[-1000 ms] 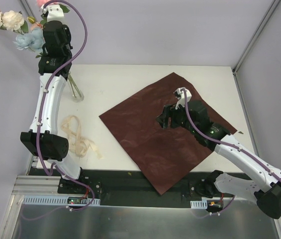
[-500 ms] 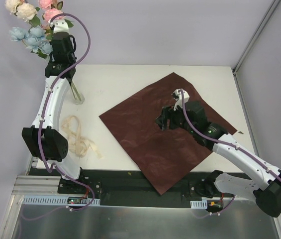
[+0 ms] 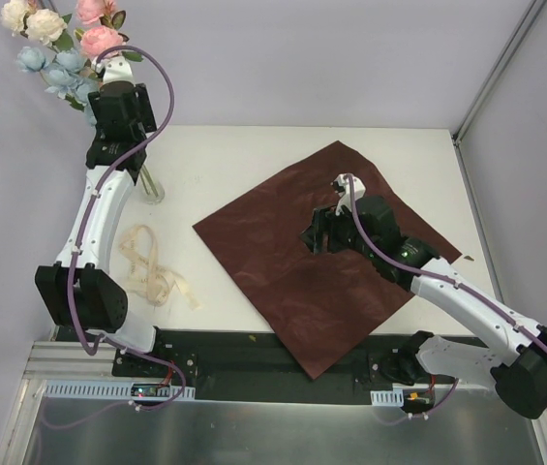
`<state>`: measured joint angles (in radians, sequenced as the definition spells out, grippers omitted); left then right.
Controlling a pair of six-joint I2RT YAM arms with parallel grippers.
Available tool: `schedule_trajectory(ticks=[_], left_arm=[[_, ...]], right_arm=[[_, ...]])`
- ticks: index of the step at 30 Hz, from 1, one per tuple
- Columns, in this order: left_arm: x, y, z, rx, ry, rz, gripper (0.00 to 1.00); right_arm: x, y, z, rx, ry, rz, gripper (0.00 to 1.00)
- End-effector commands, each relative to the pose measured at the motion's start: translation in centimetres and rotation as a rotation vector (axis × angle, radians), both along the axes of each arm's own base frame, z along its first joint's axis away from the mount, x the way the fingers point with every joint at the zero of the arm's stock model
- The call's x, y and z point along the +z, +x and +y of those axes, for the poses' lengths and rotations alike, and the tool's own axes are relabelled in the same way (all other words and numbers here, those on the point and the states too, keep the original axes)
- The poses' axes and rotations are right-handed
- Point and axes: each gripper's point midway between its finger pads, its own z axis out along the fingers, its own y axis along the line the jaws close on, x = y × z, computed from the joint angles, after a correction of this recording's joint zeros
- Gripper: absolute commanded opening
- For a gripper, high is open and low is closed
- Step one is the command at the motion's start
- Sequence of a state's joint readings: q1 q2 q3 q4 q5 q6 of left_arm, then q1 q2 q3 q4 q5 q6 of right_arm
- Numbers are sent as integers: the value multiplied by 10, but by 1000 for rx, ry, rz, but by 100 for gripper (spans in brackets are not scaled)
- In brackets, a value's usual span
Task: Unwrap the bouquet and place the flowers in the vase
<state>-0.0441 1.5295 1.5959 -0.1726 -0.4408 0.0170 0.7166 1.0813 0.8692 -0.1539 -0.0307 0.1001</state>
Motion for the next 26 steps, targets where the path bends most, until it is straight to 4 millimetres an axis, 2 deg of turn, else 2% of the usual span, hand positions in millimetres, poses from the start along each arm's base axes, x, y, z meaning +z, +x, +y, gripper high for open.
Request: schedule_trajectory(ticks=[1,3,5,10,12,14,20,21,23,26], left_arm=[[22,-22,-6,-25,-62,-68,69],[32,-28,-9,-47,-75,-94,73],[42,-38,-15,-78,-98,-125,87],[57,-65,-33,-169,-166,-183,94],[63,-83,-40,-201,-193,-206,96],[66,-101,-55,-280,-235,-226,98],[73,-152,-95,-502,-329,-263,99],[74,-157,-99,-520,-353,-269,99],[75,-174,-111,-588,-373,-272,99],[77,-193,-126,-673,-406,-271,99]], right_arm=[[11,5,5,-7,41,-9,72],[11,6,5,-15,37,-2,72],[9,5,3,-21,26,8,72],[3,13,-10,-101,-46,29,73],[1,14,-19,-132,-77,26,74],[2,14,-29,-163,-102,18,75],[19,10,-67,-282,-165,-51,89],[30,7,-73,-290,-147,-84,90],[35,4,-85,-316,-151,-124,92],[56,-3,-105,-371,-130,-188,98]])
